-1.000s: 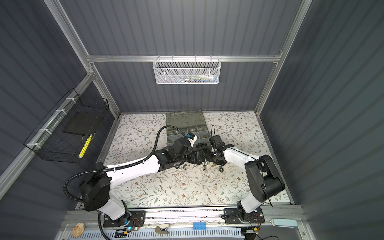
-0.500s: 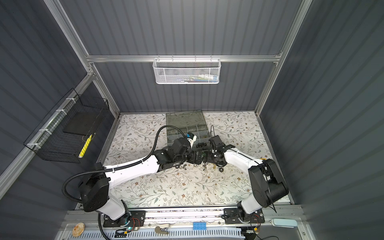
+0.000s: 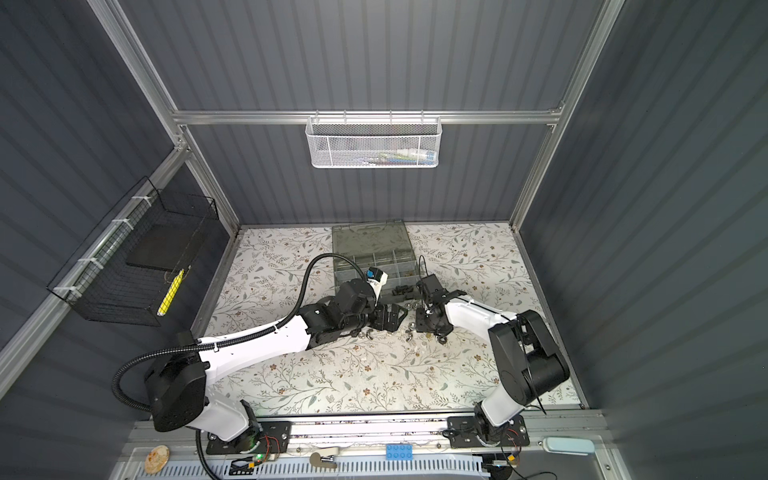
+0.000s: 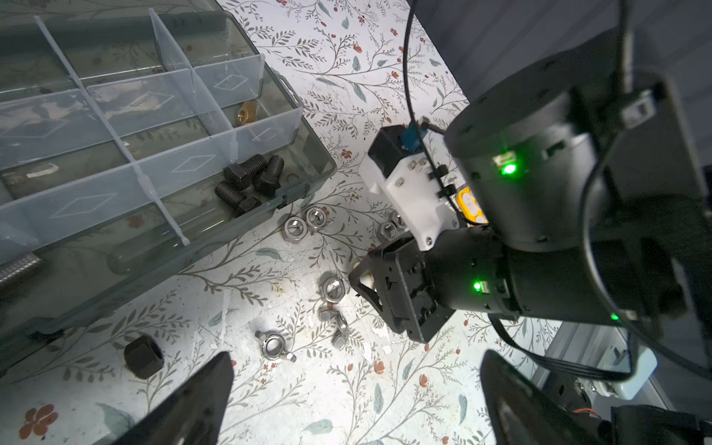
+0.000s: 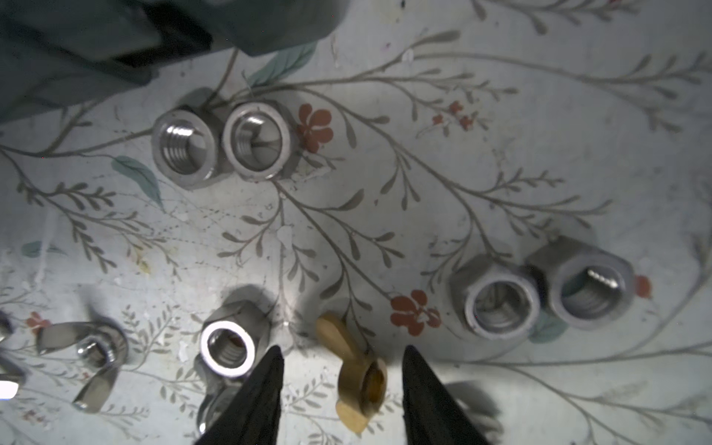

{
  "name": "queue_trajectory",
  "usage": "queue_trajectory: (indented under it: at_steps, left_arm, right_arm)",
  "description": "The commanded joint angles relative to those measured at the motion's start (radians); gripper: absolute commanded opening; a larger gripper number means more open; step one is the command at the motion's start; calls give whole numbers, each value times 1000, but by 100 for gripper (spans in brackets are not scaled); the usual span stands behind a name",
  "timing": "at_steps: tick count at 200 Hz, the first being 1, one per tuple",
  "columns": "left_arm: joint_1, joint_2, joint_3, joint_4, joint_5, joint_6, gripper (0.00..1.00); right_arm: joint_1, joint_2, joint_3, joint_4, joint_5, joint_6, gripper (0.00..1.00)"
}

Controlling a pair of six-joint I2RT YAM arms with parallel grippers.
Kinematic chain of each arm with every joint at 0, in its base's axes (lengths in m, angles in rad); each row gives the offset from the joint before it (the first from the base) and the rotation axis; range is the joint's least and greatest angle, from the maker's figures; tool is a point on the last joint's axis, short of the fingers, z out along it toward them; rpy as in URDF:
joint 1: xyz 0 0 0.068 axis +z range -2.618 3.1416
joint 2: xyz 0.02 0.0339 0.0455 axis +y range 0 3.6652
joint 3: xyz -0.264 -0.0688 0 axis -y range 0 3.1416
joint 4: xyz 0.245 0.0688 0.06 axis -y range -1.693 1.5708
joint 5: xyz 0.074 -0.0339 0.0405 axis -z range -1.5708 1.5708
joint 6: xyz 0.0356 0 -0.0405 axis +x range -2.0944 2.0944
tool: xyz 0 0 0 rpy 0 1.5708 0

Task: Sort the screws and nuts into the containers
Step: 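Lower the right gripper onto another brass wing nut and close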

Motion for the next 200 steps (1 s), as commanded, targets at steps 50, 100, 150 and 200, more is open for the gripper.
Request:
queue_trajectory:
  at_steps: [50, 100, 150, 200]
  left_arm:
    - [-5, -24, -22, -1, -11, -13, 100]
    - [-5, -21, -16, -6, -12, -15, 100]
    - [-5, -11, -14, -6, -5, -19, 100]
    - [-5, -11, -13, -7, -5, -19, 100]
  right_arm:
    - [-1, 32, 16, -26, 26, -23, 33]
    - [-1, 27, 13, -33, 44, -33, 22]
    - [-1, 15, 1, -37, 40, -29, 15]
    - [0, -11, -15, -47, 38, -21, 16]
